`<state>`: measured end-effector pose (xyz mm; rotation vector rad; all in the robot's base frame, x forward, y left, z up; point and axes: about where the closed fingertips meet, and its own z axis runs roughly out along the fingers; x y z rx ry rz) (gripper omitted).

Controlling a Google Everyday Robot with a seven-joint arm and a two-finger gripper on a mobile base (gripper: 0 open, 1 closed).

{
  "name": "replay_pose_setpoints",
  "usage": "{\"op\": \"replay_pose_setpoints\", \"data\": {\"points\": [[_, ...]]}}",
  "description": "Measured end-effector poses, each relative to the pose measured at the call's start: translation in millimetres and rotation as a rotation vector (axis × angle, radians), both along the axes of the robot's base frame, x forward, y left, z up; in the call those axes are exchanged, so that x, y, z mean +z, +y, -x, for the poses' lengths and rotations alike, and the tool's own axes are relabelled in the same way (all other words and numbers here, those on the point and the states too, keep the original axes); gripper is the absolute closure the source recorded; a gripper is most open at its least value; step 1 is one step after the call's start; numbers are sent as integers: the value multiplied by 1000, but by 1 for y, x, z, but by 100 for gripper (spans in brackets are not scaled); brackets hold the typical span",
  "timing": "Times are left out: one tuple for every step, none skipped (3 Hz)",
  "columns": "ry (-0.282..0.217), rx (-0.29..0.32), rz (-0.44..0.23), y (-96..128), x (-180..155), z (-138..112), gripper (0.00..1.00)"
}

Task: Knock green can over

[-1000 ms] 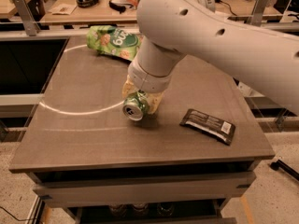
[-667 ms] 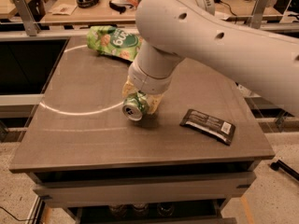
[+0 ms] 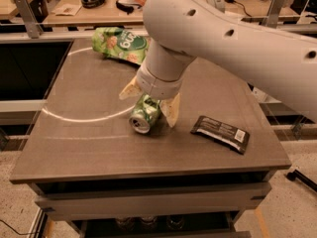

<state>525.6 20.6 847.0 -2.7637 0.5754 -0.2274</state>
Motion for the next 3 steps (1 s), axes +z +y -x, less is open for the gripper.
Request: {"op": "replay_pose_setpoints", "data": {"points": [[133, -36, -40, -2, -2, -5, 0], [380, -181, -141, -33, -8, -17, 0], [459, -176, -216, -25, 2, -20, 0]]}}
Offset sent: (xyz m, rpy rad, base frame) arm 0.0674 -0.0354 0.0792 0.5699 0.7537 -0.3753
